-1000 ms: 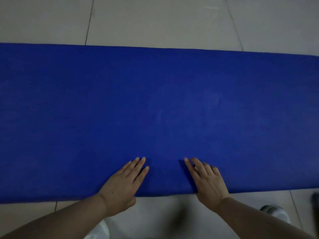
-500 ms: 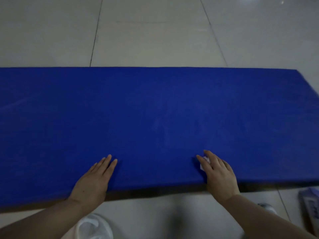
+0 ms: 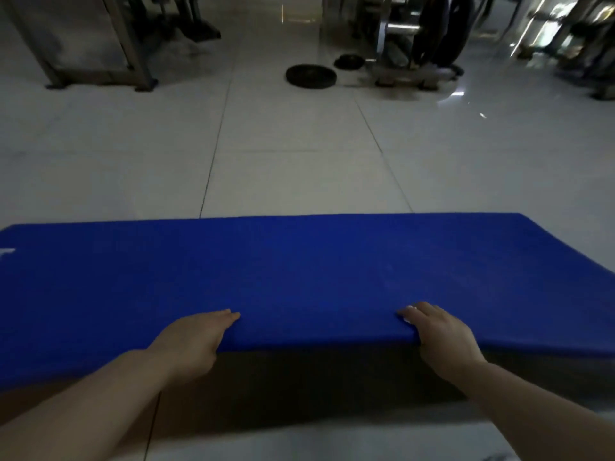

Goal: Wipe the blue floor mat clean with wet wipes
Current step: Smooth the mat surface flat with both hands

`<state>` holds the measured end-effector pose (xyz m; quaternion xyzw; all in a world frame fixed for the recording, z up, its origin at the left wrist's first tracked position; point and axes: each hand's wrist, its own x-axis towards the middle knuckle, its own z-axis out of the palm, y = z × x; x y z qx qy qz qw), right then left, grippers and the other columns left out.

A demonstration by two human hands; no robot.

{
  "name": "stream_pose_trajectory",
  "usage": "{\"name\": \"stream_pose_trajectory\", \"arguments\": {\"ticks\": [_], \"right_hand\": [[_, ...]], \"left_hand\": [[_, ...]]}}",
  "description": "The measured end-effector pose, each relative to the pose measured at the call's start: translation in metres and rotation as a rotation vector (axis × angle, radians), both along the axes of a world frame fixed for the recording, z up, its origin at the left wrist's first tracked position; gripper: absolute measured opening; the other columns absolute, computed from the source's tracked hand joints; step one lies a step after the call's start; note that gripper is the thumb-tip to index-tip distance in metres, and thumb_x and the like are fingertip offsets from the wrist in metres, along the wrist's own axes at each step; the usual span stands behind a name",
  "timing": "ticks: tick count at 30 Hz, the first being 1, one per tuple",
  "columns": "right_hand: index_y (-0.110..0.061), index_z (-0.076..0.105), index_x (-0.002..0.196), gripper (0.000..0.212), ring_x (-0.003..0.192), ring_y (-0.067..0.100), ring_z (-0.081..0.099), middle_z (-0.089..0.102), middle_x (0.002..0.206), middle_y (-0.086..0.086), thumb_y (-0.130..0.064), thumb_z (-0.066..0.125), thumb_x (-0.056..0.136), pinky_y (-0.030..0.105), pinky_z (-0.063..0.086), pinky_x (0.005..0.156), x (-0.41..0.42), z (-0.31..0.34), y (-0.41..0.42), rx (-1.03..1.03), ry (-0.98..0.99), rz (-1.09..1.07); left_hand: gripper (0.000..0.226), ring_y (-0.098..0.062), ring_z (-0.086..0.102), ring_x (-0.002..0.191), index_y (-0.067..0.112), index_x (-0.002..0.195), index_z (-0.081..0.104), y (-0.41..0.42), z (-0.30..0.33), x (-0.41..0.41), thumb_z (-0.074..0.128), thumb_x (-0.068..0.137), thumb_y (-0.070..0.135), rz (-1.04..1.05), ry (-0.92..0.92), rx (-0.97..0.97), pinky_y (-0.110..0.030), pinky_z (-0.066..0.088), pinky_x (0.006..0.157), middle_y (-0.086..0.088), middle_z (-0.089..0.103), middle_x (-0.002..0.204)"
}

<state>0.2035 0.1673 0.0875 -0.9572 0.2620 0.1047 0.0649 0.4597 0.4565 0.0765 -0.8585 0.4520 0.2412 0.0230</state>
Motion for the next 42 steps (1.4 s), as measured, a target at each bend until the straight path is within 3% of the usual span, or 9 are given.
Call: {"name": "stream_pose_trajectory", "arguments": {"ticks": [8,11,14,17,20,23,29,37,42], "right_hand": [[-0.036,0.051,0.125,0.045,0.108,0.017,0.055,0.056,0.117,-0.007,-0.014,0.058,0.087,0.033,0.050,0.084,0.057,0.110,-0.039,-0.212,-0.041,-0.008],[-0.035,0.057,0.113,0.037,0.095,0.016,0.058,0.058,0.105,-0.007,-0.012,0.057,0.084,0.034,0.050,0.079,0.084,0.157,-0.052,-0.251,-0.097,-0.021],[-0.032,0.058,0.109,0.028,0.094,0.017,0.056,0.059,0.107,-0.005,-0.015,0.058,0.086,0.032,0.046,0.072,0.103,0.196,-0.067,-0.248,-0.101,0.000],[-0.032,0.056,0.099,0.020,0.092,0.018,0.053,0.058,0.104,-0.002,-0.017,0.061,0.086,0.031,0.038,0.069,0.111,0.232,-0.077,-0.202,-0.127,-0.003],[-0.033,0.054,0.090,0.022,0.090,0.019,0.054,0.057,0.099,-0.002,-0.015,0.064,0.085,0.036,0.046,0.076,0.110,0.261,-0.079,-0.170,-0.147,-0.035],[-0.037,0.052,0.082,0.026,0.089,0.019,0.056,0.059,0.093,-0.004,-0.016,0.068,0.082,0.038,0.050,0.082,0.101,0.286,-0.077,-0.158,-0.140,-0.059],[-0.033,0.055,0.091,0.023,0.087,0.015,0.054,0.057,0.092,-0.007,-0.016,0.069,0.083,0.029,0.044,0.076,0.072,0.336,-0.061,-0.150,-0.102,-0.094],[-0.027,0.059,0.085,0.025,0.082,0.012,0.059,0.063,0.090,-0.005,-0.008,0.074,0.079,0.027,0.046,0.070,0.051,0.403,-0.037,-0.073,-0.054,-0.069],[-0.028,0.062,0.093,0.028,0.088,0.012,0.065,0.067,0.099,-0.005,-0.009,0.076,0.078,0.035,0.054,0.085,0.065,0.411,-0.060,0.030,0.071,-0.069]], "left_hand": [[0.061,-0.013,0.046,0.124,0.039,0.146,0.028,0.000,0.091,0.039,0.051,0.094,0.016,0.110,-0.237,-0.067,-0.025,0.041,0.093,0.007,0.046,0.141],[0.038,-0.011,0.055,0.104,0.040,0.124,0.050,-0.003,0.130,0.066,0.061,0.091,0.026,0.147,-0.236,-0.163,-0.027,0.045,0.082,0.007,0.060,0.119],[0.023,-0.012,0.057,0.089,0.039,0.099,0.054,-0.017,0.175,0.091,0.064,0.087,0.021,0.118,-0.229,-0.200,-0.027,0.041,0.069,0.005,0.064,0.102],[0.019,-0.014,0.058,0.089,0.033,0.100,0.059,-0.031,0.217,0.109,0.063,0.088,0.019,0.088,-0.247,-0.193,-0.031,0.046,0.075,0.003,0.064,0.102],[0.020,-0.011,0.057,0.086,0.030,0.104,0.061,-0.043,0.254,0.115,0.063,0.089,0.017,0.066,-0.261,-0.186,-0.028,0.042,0.069,0.005,0.063,0.100],[0.021,-0.007,0.056,0.081,0.034,0.093,0.059,-0.049,0.283,0.110,0.064,0.087,0.015,0.064,-0.266,-0.208,-0.026,0.039,0.065,0.010,0.061,0.091],[0.024,-0.009,0.060,0.084,0.033,0.087,0.062,-0.049,0.328,0.094,0.064,0.085,0.009,0.027,-0.224,-0.211,-0.026,0.045,0.072,0.008,0.065,0.092],[0.026,-0.013,0.064,0.095,0.031,0.091,0.064,-0.028,0.395,0.082,0.069,0.085,0.006,0.026,-0.119,-0.089,-0.033,0.054,0.085,0.005,0.068,0.102],[0.026,-0.016,0.063,0.103,0.027,0.102,0.065,-0.047,0.404,0.090,0.070,0.085,0.009,0.081,-0.113,0.039,-0.036,0.052,0.093,0.004,0.067,0.111]]}}
